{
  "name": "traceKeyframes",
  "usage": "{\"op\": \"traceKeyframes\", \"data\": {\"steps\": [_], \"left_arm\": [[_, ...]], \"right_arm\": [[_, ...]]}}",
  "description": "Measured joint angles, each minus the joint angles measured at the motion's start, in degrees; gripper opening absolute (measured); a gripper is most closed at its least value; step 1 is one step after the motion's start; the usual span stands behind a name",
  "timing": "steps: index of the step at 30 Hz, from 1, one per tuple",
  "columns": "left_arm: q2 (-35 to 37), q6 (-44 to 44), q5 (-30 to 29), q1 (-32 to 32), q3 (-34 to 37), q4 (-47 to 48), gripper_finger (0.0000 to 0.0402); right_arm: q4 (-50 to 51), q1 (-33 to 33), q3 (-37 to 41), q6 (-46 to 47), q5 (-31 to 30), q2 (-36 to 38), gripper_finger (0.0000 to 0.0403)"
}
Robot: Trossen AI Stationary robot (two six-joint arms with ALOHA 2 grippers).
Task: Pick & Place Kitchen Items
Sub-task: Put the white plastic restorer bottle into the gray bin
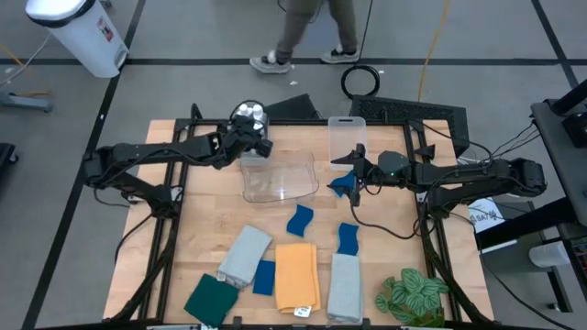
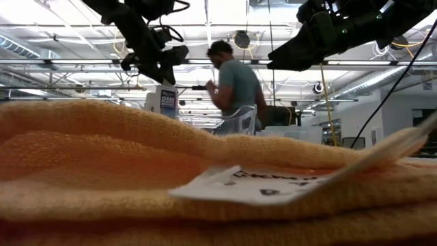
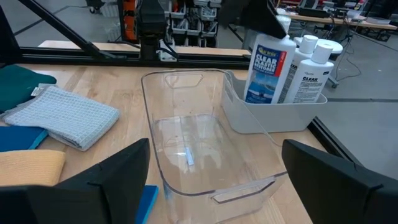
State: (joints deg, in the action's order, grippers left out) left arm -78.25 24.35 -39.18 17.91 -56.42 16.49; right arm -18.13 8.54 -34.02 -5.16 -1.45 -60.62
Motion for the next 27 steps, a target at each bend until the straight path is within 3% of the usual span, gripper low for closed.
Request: {"op": "traceKeyframes", "data": {"steps": [27], "left_arm": [[-4.3,1.5,-0.3,0.8,0.0,-0.1,0.0116]], "right_arm": [[0.0,0.0,0.0,0.0,0.0,0.0,0.0336]]}}
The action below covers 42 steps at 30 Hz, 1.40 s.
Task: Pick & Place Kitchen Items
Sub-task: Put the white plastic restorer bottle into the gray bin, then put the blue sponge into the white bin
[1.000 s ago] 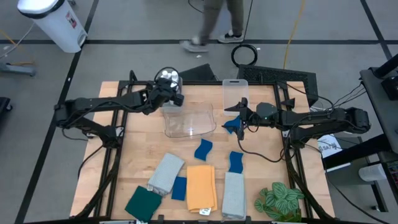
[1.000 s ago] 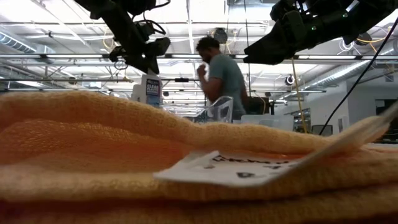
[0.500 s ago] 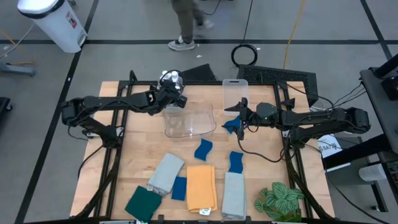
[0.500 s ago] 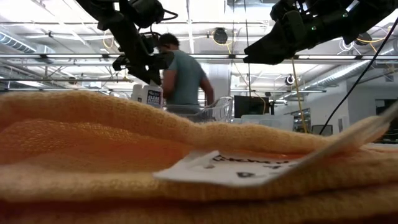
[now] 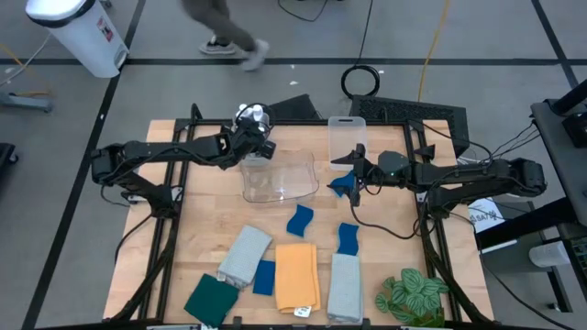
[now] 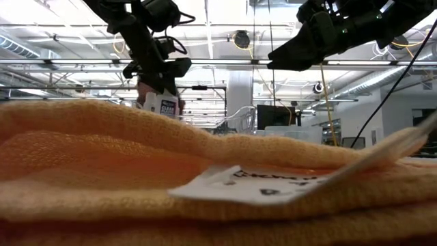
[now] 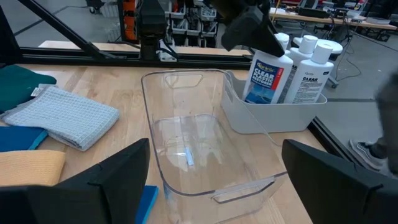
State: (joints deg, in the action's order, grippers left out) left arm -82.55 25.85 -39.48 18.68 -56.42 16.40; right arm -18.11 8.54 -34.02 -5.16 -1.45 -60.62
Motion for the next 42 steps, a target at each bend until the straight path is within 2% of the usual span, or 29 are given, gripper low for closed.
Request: {"op": "traceKeyframes", "data": {"steps": [14,21,26,37,42], "left_arm": [[0.2,0.0,-0.5,0.0,5.1,-7.0,0.0119],[0.1,-1.6,0.9,0.0,5.2,-6.5,0.0194],[1.1,-2.6,1.7,0.0,5.2,-6.3,0.0222],[7.0,-8.2,2.2,-0.5,4.0,-5.4,0.0229],[11.7,-7.7,2.1,-0.7,4.0,-2.2,0.0229]], "right_arm": [[0.0,0.0,0.0,0.0,0.0,0.0,0.0336],[0.0,0.0,0.0,-0.1,0.0,0.0,0.0336],[0.0,0.0,0.0,-0.1,0.0,0.0,0.0336],[0.0,0.0,0.0,-0.2,0.0,0.0,0.0336],[0.1,0.0,0.0,-1.0,0.0,0.0,0.0336]]}}
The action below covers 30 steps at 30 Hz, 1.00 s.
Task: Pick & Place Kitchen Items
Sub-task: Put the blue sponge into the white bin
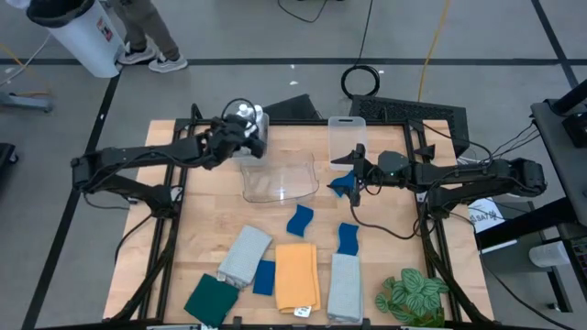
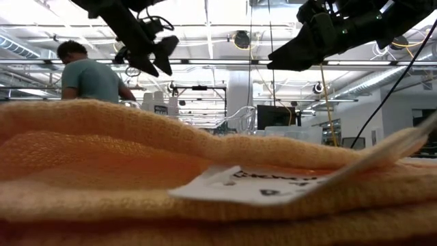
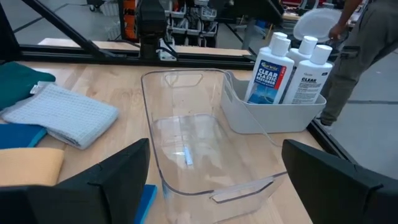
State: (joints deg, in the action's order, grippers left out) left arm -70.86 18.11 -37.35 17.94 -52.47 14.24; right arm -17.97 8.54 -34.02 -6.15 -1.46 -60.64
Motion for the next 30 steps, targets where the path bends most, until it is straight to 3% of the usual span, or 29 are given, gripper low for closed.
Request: {"op": "traceKeyframes", "data": {"steps": [12,17,26,30], "left_arm": [[10.6,1.7,-0.6,-5.1,10.9,-2.1,0.023],[13.1,2.1,2.4,-6.7,16.7,-7.2,0.023],[13.6,4.7,4.9,-9.2,18.9,-8.4,0.023],[13.6,4.6,4.9,-9.7,18.9,-8.4,0.023]], "right_arm": [[2.6,0.0,0.0,-5.1,0.0,0.0,0.0336],[7.9,0.0,0.0,-4.1,-0.2,-0.3,0.0336],[22.8,-1.4,0.1,1.6,-0.1,-7.9,0.0336],[23.7,-2.0,1.1,2.2,-3.7,-13.6,0.0334]]}}
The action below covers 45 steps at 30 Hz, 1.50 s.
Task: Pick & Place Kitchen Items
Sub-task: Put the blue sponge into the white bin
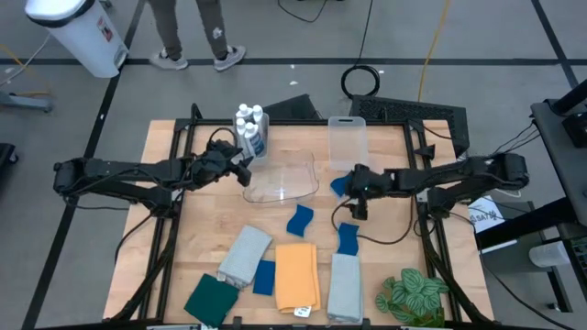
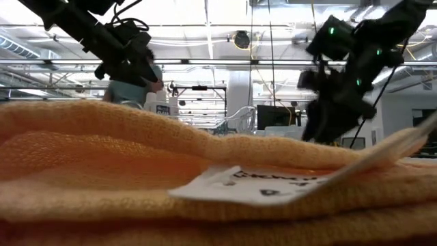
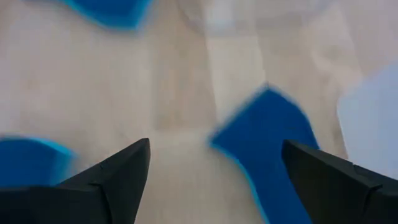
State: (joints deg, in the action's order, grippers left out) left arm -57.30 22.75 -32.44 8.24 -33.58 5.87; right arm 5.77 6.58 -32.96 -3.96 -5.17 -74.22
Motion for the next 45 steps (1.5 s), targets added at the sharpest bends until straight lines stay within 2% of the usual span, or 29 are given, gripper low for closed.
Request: {"op": "traceKeyframes", "data": {"steps": [4,6,10,15,17,19,24,31,40,45], "left_arm": [[0.0,0.0,0.1,-0.1,0.0,0.0,0.023],[0.0,-0.1,0.1,-0.1,0.0,0.0,0.023],[0.0,-0.2,0.5,-0.1,0.0,0.0,0.023],[0.0,-0.2,0.5,-0.1,0.0,0.1,0.023],[0.0,-0.2,0.5,-0.1,0.0,0.0,0.023],[-0.1,-0.2,0.6,-0.1,0.0,0.0,0.023],[-0.1,-0.2,0.7,-0.1,0.0,0.0,0.023],[-0.1,-1.2,1.0,-0.1,0.0,0.0,0.023],[-0.1,-1.1,1.4,-0.1,0.0,-0.1,0.023],[-0.1,-1.1,1.5,-0.1,0.0,-0.1,0.023]], "right_arm": [[-0.8,0.6,0.2,-2.4,-5.3,-5.0,0.0324],[-0.9,1.1,0.1,-2.2,-4.1,-6.3,0.0319],[-0.5,1.9,0.0,1.8,2.9,-6.8,0.031],[-0.8,0.3,0.0,5.1,16.7,-3.0,0.0301],[-2.3,-1.0,0.0,4.8,18.9,-1.0,0.0298],[-3.2,-2.6,0.0,2.6,18.2,1.1,0.0298],[-4.5,-5.9,-0.1,-7.8,6.8,2.0,0.0303],[-4.3,-4.0,-0.1,-16.6,6.8,-4.2,0.0306],[-3.6,1.5,-0.3,-17.2,8.3,-10.5,0.0304],[-3.4,2.7,-0.3,-17.4,8.2,-11.5,0.0277]]}}
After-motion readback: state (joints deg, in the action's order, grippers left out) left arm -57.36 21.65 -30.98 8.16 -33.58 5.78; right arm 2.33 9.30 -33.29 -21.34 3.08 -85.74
